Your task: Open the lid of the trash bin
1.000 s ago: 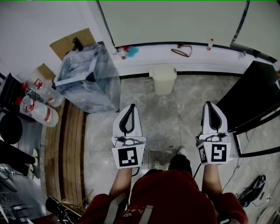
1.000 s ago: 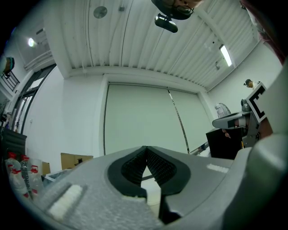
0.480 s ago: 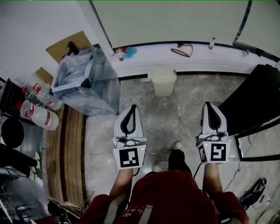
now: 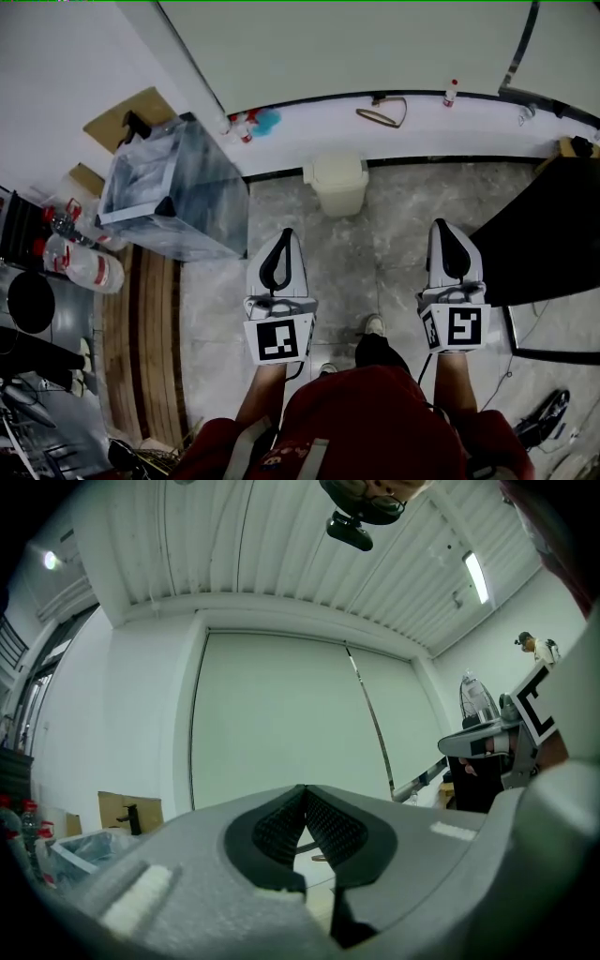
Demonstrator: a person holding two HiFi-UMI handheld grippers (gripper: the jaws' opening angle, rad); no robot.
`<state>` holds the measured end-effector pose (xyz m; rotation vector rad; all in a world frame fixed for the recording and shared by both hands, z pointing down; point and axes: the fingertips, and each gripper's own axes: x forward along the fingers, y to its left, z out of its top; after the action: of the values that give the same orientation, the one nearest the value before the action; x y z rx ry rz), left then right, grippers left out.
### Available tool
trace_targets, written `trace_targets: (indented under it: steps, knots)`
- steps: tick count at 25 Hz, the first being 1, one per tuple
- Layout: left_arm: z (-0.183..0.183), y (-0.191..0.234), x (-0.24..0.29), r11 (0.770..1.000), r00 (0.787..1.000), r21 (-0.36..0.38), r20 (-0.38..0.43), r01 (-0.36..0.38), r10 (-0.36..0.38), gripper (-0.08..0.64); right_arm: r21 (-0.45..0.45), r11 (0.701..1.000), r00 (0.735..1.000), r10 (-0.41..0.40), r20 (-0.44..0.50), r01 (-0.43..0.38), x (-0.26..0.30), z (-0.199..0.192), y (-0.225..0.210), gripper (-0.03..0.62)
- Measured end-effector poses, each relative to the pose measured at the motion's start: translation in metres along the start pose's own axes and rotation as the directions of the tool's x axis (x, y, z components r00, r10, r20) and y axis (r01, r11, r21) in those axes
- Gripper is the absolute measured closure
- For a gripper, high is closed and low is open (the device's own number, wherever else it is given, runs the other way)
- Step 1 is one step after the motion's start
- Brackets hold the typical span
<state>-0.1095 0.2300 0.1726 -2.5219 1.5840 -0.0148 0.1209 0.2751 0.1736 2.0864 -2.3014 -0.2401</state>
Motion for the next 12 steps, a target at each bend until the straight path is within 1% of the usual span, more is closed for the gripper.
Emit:
trace_targets:
  steps: [2,7,12]
  knots:
    - [0.002,-0.011,0.020,1.000,1.000,0.002,0.000,0.007,-0.007,0.555,0.006,1.000,1.000,-0.006,0.000,0.006,0.010,-0.004,-0.019,0.592]
    - [0.002,-0.036,0.066,1.000,1.000,0.009,-0.002,0.001,-0.001,0.555,0.030,0.998,0.998,-0.057,-0.004,0.057,0.031,-0.017,-0.073,0.592]
    - [0.000,-0.058,0.106,1.000,1.000,0.019,-0.013,-0.003,0.004,0.555,0.047,0.997,0.998,-0.058,-0.008,0.058,0.052,-0.031,-0.115,0.592]
